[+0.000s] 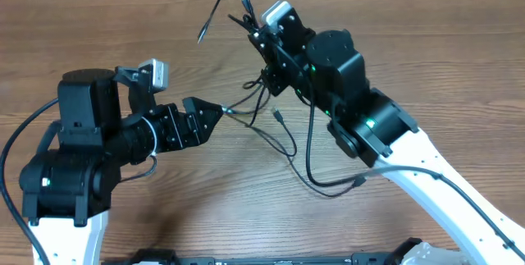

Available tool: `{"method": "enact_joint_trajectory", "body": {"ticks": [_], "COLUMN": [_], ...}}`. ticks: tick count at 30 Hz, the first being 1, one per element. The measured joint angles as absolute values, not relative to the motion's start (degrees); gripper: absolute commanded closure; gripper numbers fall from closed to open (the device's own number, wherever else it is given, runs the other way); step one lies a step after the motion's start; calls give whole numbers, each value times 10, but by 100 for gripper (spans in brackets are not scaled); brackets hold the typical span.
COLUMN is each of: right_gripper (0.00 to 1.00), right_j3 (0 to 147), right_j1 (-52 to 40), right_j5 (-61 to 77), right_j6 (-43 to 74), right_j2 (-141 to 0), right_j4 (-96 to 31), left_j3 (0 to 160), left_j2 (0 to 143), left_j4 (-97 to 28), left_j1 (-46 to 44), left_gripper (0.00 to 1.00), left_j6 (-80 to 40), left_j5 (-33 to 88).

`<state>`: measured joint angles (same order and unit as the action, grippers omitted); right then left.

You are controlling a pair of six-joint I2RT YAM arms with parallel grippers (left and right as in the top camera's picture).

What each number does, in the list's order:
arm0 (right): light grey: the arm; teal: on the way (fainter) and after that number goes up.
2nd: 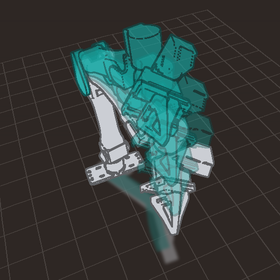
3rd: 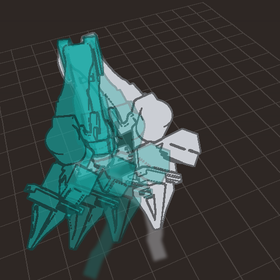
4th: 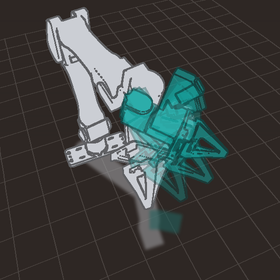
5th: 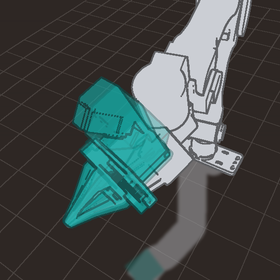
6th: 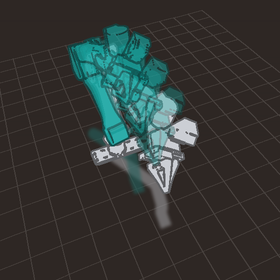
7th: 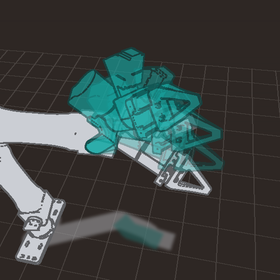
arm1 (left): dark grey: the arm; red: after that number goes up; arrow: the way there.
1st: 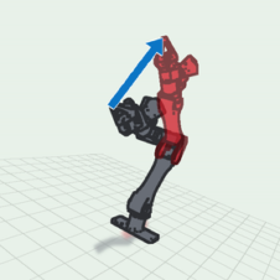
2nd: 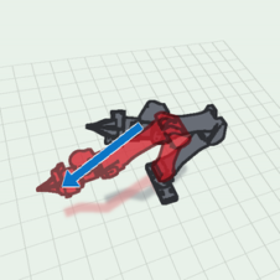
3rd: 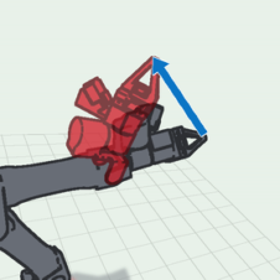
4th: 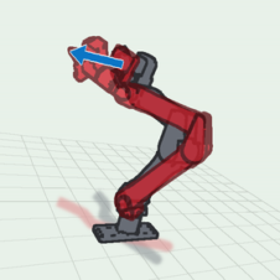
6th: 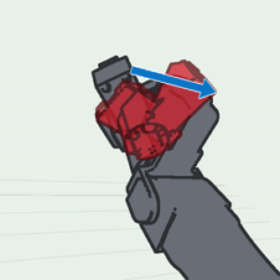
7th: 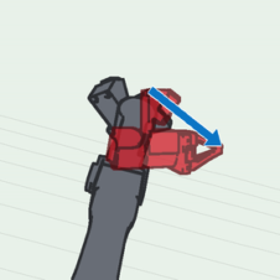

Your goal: Untangle cables

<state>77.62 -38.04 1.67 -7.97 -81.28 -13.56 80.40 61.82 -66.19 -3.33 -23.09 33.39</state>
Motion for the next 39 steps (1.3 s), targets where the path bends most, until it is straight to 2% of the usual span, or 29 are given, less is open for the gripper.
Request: {"method": "enact_joint_trajectory", "body": {"ticks": [9,18,24,28,39], "right_gripper": [96,96,96,96,96], "right_j3": [776,776,776,776,776], "right_j1": [-383,-383,-383,-383,-383], "right_j5": [138,195,201,185,89], "right_j6": [23,54,80,114,319], "right_j2": [-743,-726,-726,-726,-726], "right_j4": [-149,-221,-209,-206,-206], "left_j3": [804,804,804,804,804], "left_j2": [678,722,722,722,722], "left_j4": [-697,-690,-632,-586,-495], "left_j1": [-33,-33,-42,-79,-112], "left_gripper": [12,12,13,13,14], "left_j6": [-169,-158,-140,-113,-100], "left_j5": [318,319,323,328,323]}}
